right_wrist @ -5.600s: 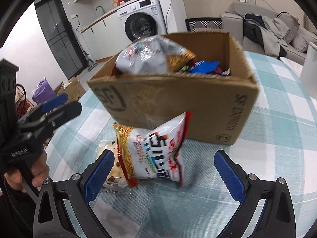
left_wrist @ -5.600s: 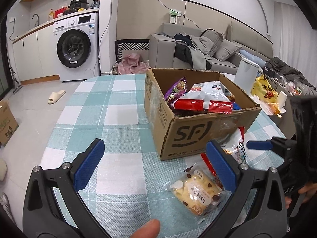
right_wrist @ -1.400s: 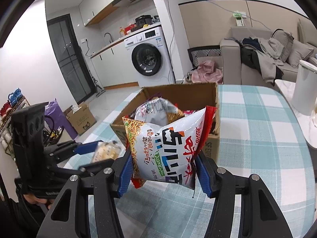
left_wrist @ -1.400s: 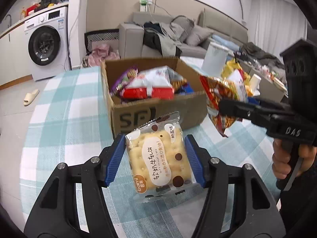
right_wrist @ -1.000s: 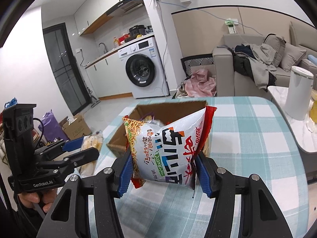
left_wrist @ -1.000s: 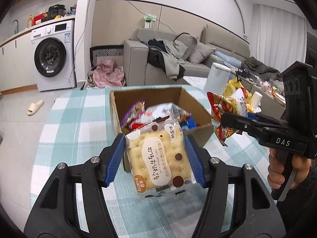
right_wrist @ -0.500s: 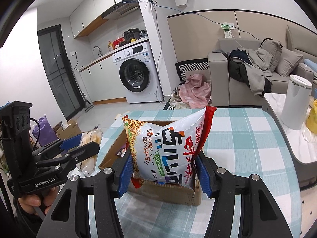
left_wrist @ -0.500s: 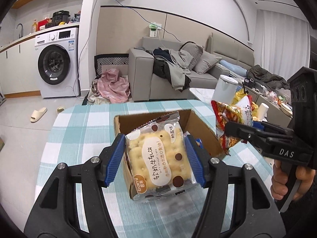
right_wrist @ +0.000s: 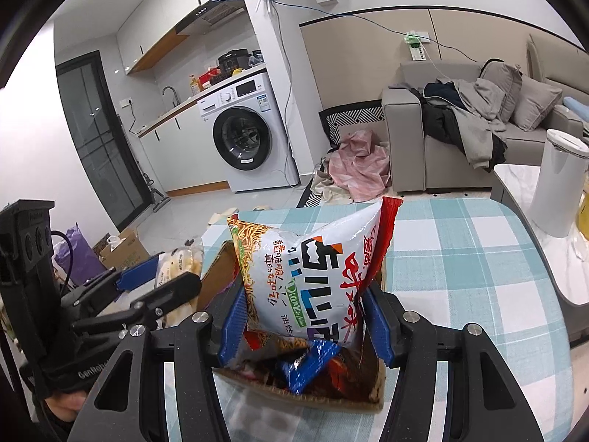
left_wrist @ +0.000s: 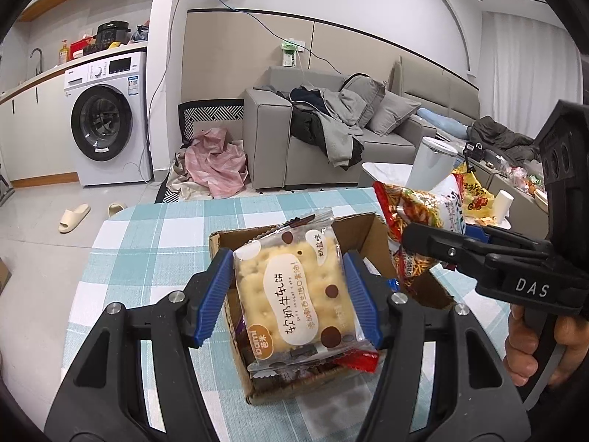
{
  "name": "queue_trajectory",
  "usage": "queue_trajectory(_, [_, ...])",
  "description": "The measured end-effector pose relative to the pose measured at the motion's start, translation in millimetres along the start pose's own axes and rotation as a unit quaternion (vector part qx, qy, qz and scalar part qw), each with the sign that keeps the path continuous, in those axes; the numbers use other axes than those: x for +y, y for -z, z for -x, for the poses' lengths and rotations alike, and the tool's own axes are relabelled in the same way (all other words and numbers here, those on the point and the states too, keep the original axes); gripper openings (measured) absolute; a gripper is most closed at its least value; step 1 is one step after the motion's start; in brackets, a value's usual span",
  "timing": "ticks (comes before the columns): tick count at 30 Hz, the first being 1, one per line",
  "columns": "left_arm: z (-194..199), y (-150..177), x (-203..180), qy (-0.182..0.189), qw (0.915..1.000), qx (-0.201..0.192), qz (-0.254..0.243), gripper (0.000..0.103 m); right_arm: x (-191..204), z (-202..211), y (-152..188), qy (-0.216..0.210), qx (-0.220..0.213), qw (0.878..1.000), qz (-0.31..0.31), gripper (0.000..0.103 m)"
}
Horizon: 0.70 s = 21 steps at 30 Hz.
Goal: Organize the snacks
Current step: 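Lower both packs into the box and open both grippers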
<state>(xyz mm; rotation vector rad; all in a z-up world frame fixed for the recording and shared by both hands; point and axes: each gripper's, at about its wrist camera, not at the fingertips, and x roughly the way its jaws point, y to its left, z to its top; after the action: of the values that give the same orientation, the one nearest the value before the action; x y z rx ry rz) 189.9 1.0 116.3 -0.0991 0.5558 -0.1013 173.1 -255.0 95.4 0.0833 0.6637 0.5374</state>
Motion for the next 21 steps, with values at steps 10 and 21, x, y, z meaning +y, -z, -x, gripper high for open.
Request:
queue_trajectory(10, [-38,8,8,-0.006,0.9999,0.012,0.010,0.059,-10,-33,0,0.014,0.006,1.000,-0.017,0.058])
queue_trajectory(21, [-68,20,6,-0.003,0.9995,0.032,-0.002,0.049,-15,-60,3,0.028,0.024,0.999,-0.011,0.058])
